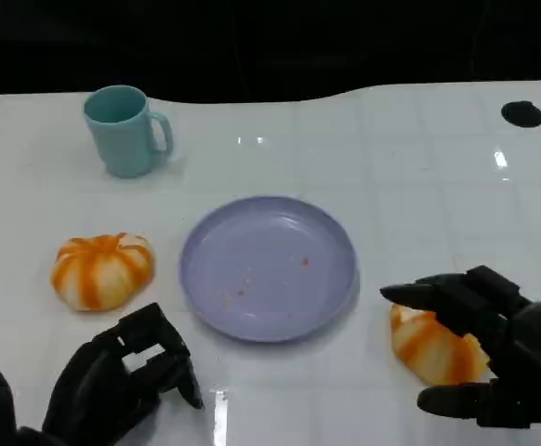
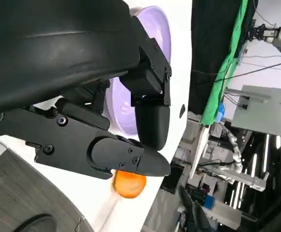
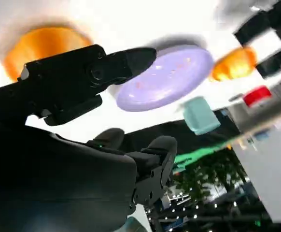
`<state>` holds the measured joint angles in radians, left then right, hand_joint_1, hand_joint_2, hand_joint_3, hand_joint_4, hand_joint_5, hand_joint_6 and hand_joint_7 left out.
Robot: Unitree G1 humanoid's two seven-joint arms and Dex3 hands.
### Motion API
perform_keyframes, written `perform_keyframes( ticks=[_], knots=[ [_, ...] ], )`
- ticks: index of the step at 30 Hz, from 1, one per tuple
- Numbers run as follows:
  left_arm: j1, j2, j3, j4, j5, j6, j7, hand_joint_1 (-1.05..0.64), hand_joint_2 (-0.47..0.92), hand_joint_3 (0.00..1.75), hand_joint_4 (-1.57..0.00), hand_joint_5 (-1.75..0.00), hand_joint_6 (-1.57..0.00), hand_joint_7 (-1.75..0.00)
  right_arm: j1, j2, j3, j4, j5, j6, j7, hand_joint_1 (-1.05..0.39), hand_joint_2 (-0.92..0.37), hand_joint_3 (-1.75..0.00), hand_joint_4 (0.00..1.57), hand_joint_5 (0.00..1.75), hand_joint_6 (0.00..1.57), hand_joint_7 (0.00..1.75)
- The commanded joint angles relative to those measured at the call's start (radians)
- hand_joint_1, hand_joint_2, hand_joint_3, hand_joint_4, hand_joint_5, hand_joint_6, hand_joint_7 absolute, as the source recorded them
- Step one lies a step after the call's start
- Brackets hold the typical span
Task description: Grasp the bread from the table and place it into the plate.
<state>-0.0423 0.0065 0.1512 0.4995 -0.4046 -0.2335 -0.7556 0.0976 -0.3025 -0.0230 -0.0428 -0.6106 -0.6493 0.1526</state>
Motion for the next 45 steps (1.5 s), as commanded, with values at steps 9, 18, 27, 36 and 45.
perform_keyframes(
  ticks=[9, 18, 27, 36, 45],
  knots=[
    [0.001, 0.012, 0.008, 0.007, 0.006, -0.016, 0.01, -0.61, 0.92, 0.12, -0.68, -1.75, -0.66, -1.4, -0.014, -0.091, 0.102, -0.09, -0.328, 0.224, -0.114, -0.47, -0.77, 0.0, 0.0, 0.29, 0.1, 0.3],
    [0.005, 0.008, 0.005, -0.006, 0.005, -0.003, 0.019, -0.62, 0.92, 0.1, -0.69, -1.75, -0.67, -1.4, -0.072, -0.125, 0.193, 0.013, -0.392, 0.294, -0.203, -0.45, -0.75, 0.0, 0.0, 0.27, 0.13, 0.26],
    [0.011, 0.004, -0.002, -0.015, 0.009, -0.008, 0.027, -0.63, 0.92, 0.1, -0.69, -1.75, -0.67, -1.41, -0.152, -0.152, 0.277, 0.145, -0.444, 0.365, -0.289, -0.47, -0.75, 0.0, 0.0, 0.33, 0.15, 0.22],
    [0.016, 0.003, -0.003, -0.025, 0.008, -0.001, 0.029, -0.64, 0.92, 0.09, -0.68, -1.75, -0.66, -1.41, -0.232, -0.162, 0.356, 0.242, -0.461, 0.434, -0.299, -0.52, -0.76, -0.01, 0.0, 0.34, 0.15, 0.2],
    [0.019, -0.006, -0.003, -0.033, 0.001, 0.007, 0.03, -0.62, 0.92, 0.08, -0.69, -1.75, -0.66, -1.41, -0.275, -0.169, 0.408, 0.315, -0.443, 0.445, -0.318, -0.53, -0.79, -0.01, 0.0, 0.31, 0.15, 0.19]
  ],
)
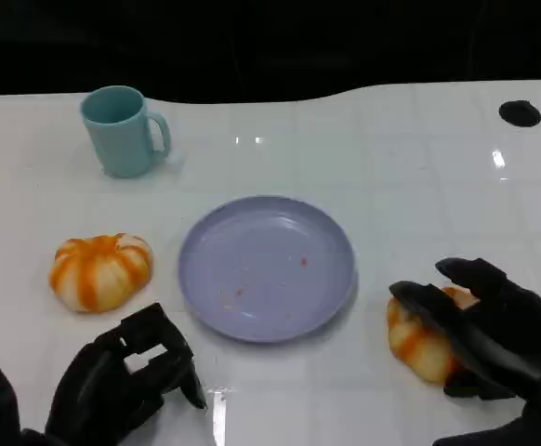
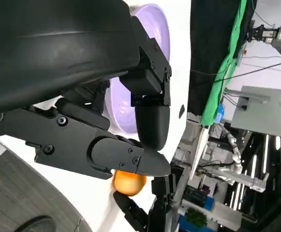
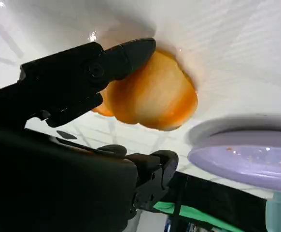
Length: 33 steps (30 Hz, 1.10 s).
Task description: Grasp the bread from the table and place it into the plate.
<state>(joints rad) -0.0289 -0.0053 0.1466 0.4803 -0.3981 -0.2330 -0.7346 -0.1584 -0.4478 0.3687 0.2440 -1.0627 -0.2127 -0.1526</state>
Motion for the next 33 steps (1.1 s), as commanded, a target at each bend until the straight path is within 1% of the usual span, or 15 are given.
perform_keyframes(
  ticks=[1, 7, 10, 11, 14, 15, 17, 18, 19, 20, 21, 23, 26, 29, 33],
  knots=[
    [0.006, 0.006, 0.001, -0.017, -0.005, 0.01, 0.012, -0.63, 0.92, 0.09, -0.69, -1.75, -0.66, -1.41, -0.022, -0.024, 0.019, 0.028, 0.009, 0.013, -0.007, -0.53, -0.79, -0.01, 0.0, 0.31, 0.16, 0.19],
    [0.01, 0.003, 0.0, -0.028, -0.002, 0.014, 0.017, -0.61, 0.92, 0.09, -0.69, -1.75, -0.66, -1.41, -0.05, -0.018, 0.038, 0.047, 0.025, 0.032, 0.005, -0.53, -0.81, -0.02, 0.0, 0.38, 0.2, 0.19],
    [0.013, 0.003, -0.002, -0.036, 0.002, 0.019, 0.024, -0.62, 0.92, 0.09, -0.69, -1.75, -0.66, -1.4, -0.071, -0.013, 0.045, 0.069, 0.03, 0.036, -0.013, -0.49, -0.83, -0.01, 0.03, 0.81, 0.37, 0.18],
    [0.015, 0.002, -0.002, -0.038, 0.002, 0.018, 0.025, -0.62, 0.92, 0.09, -0.68, -1.75, -0.66, -1.4, -0.079, -0.01, 0.043, 0.074, 0.039, 0.031, -0.023, -0.45, -0.84, -0.02, 0.12, 0.95, 0.47, 0.22],
    [0.016, 0.001, -0.004, -0.04, 0.002, 0.014, 0.027, -0.62, 0.92, 0.09, -0.68, -1.75, -0.66, -1.39, -0.106, -0.014, 0.039, 0.1, 0.069, -0.011, -0.069, -0.34, -0.85, -0.05, 0.48, 1.34, 0.7, 0.52],
    [0.017, 0.001, -0.005, -0.041, 0.004, 0.012, 0.029, -0.61, 0.92, 0.1, -0.68, -1.75, -0.66, -1.39, -0.115, -0.015, 0.036, 0.116, 0.085, -0.036, -0.095, -0.26, -0.83, -0.07, 0.67, 1.55, 0.83, 0.73],
    [0.018, 0.003, -0.008, -0.044, 0.007, 0.011, 0.032, -0.61, 0.92, 0.11, -0.67, -1.75, -0.66, -1.39, -0.132, -0.015, 0.034, 0.148, 0.108, -0.072, -0.14, -0.19, -0.75, -0.21, 0.91, 1.69, 0.88, 1.12],
    [0.019, 0.003, -0.009, -0.045, 0.007, 0.011, 0.034, -0.61, 0.92, 0.11, -0.67, -1.75, -0.66, -1.39, -0.142, -0.016, 0.036, 0.161, 0.111, -0.079, -0.151, -0.16, -0.57, -0.59, 1.01, 1.72, 0.85, 1.4],
    [0.019, 0.003, -0.01, -0.046, 0.006, 0.011, 0.035, -0.62, 0.92, 0.11, -0.67, -1.75, -0.66, -1.39, -0.15, -0.018, 0.038, 0.171, 0.112, -0.083, -0.158, -0.15, -0.46, -0.85, 1.04, 1.74, 0.82, 1.57],
    [0.019, 0.003, -0.012, -0.045, 0.007, 0.009, 0.036, -0.62, 0.92, 0.11, -0.67, -1.75, -0.66, -1.39, -0.16, -0.02, 0.041, 0.181, 0.11, -0.087, -0.167, -0.16, -0.38, -1.05, 1.05, 1.74, 0.8, 1.67],
    [0.019, 0.004, -0.012, -0.044, 0.007, 0.006, 0.035, -0.62, 0.92, 0.11, -0.67, -1.75, -0.66, -1.39, -0.168, -0.02, 0.043, 0.191, 0.11, -0.093, -0.18, -0.16, -0.35, -1.14, 1.05, 1.74, 0.8, 1.71],
    [0.017, 0.004, -0.013, -0.04, 0.009, 0.0, 0.034, -0.62, 0.92, 0.12, -0.67, -1.75, -0.66, -1.39, -0.183, -0.018, 0.043, 0.205, 0.114, -0.101, -0.194, -0.19, -0.31, -1.28, 1.06, 1.75, 0.8, 1.74],
    [0.019, 0.002, -0.015, -0.042, 0.008, -0.002, 0.035, -0.62, 0.92, 0.13, -0.67, -1.75, -0.66, -1.4, -0.2, -0.02, 0.047, 0.214, 0.109, -0.096, -0.194, -0.24, -0.33, -1.37, 1.04, 1.75, 0.76, 1.75],
    [0.022, 0.0, -0.017, -0.046, 0.01, -0.004, 0.039, -0.61, 0.92, 0.13, -0.67, -1.75, -0.65, -1.42, -0.21, -0.015, 0.046, 0.233, 0.115, -0.113, -0.231, -0.28, -0.34, -1.39, 1.03, 1.75, 0.74, 1.75],
    [0.019, 0.001, -0.017, -0.043, 0.006, -0.002, 0.036, -0.62, 0.92, 0.12, -0.67, -1.75, -0.65, -1.42, -0.218, -0.002, 0.042, 0.268, 0.127, -0.147, -0.318, -0.29, -0.32, -1.41, 1.08, 1.75, 0.8, 1.75]
  ],
)
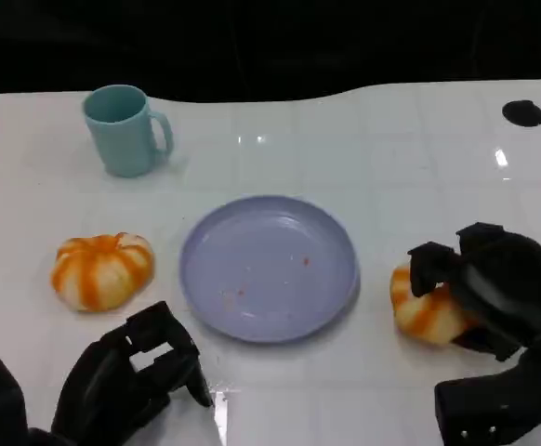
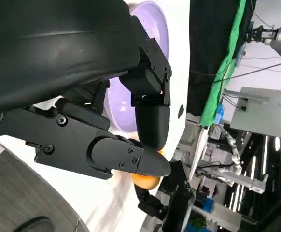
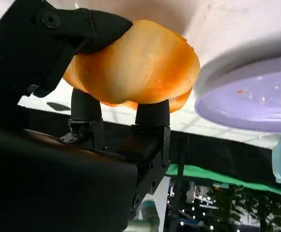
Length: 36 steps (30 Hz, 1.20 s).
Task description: Grasp the bread from the table and place it into the plate.
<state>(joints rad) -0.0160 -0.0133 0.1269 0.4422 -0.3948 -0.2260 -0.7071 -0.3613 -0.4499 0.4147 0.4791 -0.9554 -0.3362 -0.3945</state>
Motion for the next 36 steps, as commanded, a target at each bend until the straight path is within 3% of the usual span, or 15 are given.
perform_keyframes(
  ticks=[1, 7, 17, 21, 26, 33, 34, 36],
  knots=[
    [0.005, 0.009, 0.003, -0.001, 0.001, -0.01, 0.006, -0.61, 0.92, 0.13, -0.67, -1.75, -0.64, -1.42, -0.017, 0.0, -0.003, 0.036, 0.019, -0.025, -0.089, -0.29, -0.32, -1.41, 1.08, 1.75, 0.8, 1.75],
    [0.004, 0.008, 0.006, -0.007, -0.005, 0.005, 0.012, -0.6, 0.92, 0.12, -0.68, -1.75, -0.65, -1.43, -0.027, -0.002, -0.011, -0.002, 0.037, -0.051, -0.12, -0.31, -0.38, -1.46, 1.07, 1.75, 0.77, 1.75],
    [0.017, 0.012, 0.008, -0.012, -0.011, 0.003, 0.0, -0.59, 0.92, 0.12, -0.68, -1.75, -0.64, -1.42, -0.034, 0.07, -0.026, -0.113, 0.121, -0.064, -0.066, -0.3, -0.4, -1.51, 1.06, 1.75, 0.75, 1.75],
    [0.025, 0.013, 0.006, -0.019, -0.016, 0.01, -0.004, -0.6, 0.92, 0.11, -0.68, -1.75, -0.64, -1.4, -0.056, 0.111, -0.021, -0.114, 0.144, -0.09, -0.068, -0.29, -0.47, -1.35, 1.05, 1.75, 0.74, 1.75],
    [0.025, 0.021, 0.003, -0.013, -0.008, -0.002, -0.009, -0.61, 0.92, 0.12, -0.68, -1.75, -0.65, -1.4, -0.111, 0.18, 0.002, -0.067, 0.149, -0.109, -0.065, -0.3, -0.43, -1.39, 1.06, 1.75, 0.75, 1.75],
    [0.019, 0.028, 0.003, -0.005, -0.001, 0.0, -0.002, -0.64, 0.92, 0.13, -0.69, -1.75, -0.66, -1.42, -0.218, 0.283, 0.058, 0.083, 0.125, -0.107, -0.086, -0.23, -0.26, -1.47, 1.09, 1.75, 0.8, 1.75],
    [0.018, 0.028, 0.004, -0.004, -0.002, 0.001, -0.005, -0.63, 0.92, 0.13, -0.69, -1.75, -0.65, -1.42, -0.234, 0.293, 0.066, 0.108, 0.12, -0.105, -0.088, -0.18, -0.24, -1.34, 1.1, 1.75, 0.84, 1.53],
    [0.017, 0.028, 0.004, -0.001, -0.004, 0.004, -0.005, -0.63, 0.92, 0.13, -0.69, -1.75, -0.65, -1.42, -0.268, 0.318, 0.081, 0.17, 0.118, -0.1, -0.092, -0.15, -0.21, -1.32, 1.11, 1.75, 0.89, 1.42]
  ],
)
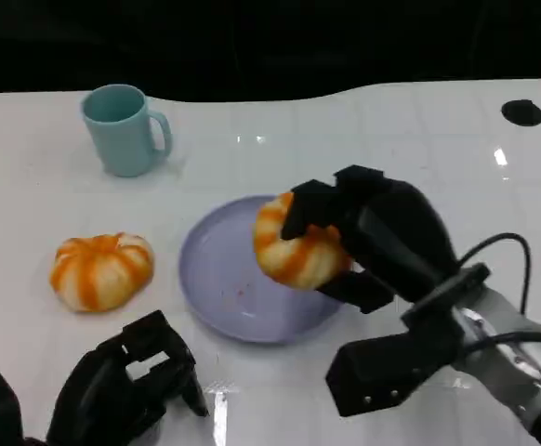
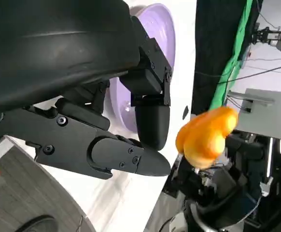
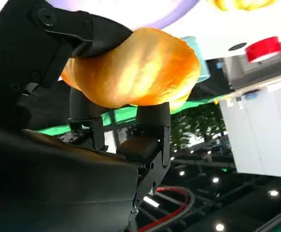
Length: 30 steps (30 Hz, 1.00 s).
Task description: Grasp the bread from the table and place it into the plate.
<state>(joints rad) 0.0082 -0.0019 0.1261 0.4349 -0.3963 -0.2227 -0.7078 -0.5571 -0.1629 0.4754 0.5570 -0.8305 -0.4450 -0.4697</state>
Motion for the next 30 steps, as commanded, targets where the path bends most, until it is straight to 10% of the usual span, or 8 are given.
perform_keyframes(
  ticks=[1, 9, 11, 19, 30],
  knots=[
    [-0.007, 0.016, 0.006, 0.007, -0.006, 0.002, -0.006, -0.62, 0.92, 0.13, -0.69, -1.75, -0.65, -1.42, -0.086, 0.04, 0.025, 0.117, -0.004, 0.007, -0.021, -0.15, -0.18, -1.42, 1.11, 1.75, 0.91, 1.48],
    [-0.006, 0.015, 0.003, 0.009, -0.003, -0.001, -0.005, -0.61, 0.92, 0.12, -0.68, -1.75, -0.65, -1.4, -0.176, 0.099, 0.051, 0.319, 0.007, -0.029, -0.101, -0.07, -0.19, -1.64, 1.11, 1.75, 0.87, 1.74],
    [-0.006, 0.014, 0.003, 0.01, -0.002, -0.004, -0.006, -0.62, 0.92, 0.11, -0.68, -1.75, -0.66, -1.41, -0.189, 0.1, 0.055, 0.346, 0.01, -0.025, -0.096, -0.07, -0.21, -1.51, 1.02, 1.74, 0.87, 1.51],
    [0.0, 0.011, 0.0, -0.004, -0.008, 0.007, -0.004, -0.62, 0.92, 0.09, -0.68, -1.75, -0.66, -1.4, -0.177, 0.057, 0.09, 0.268, 0.0, 0.096, 0.103, -0.46, -0.82, -0.34, 0.41, 0.61, 0.64, 0.18],
    [0.001, 0.007, -0.003, -0.007, -0.016, 0.012, -0.01, -0.61, 0.92, 0.11, -0.69, -1.75, -0.66, -1.39, -0.047, -0.009, 0.042, -0.031, 0.125, 0.191, 0.443, -0.79, -0.92, -0.32, 0.0, 0.41, 0.29, 0.0]
  ],
)
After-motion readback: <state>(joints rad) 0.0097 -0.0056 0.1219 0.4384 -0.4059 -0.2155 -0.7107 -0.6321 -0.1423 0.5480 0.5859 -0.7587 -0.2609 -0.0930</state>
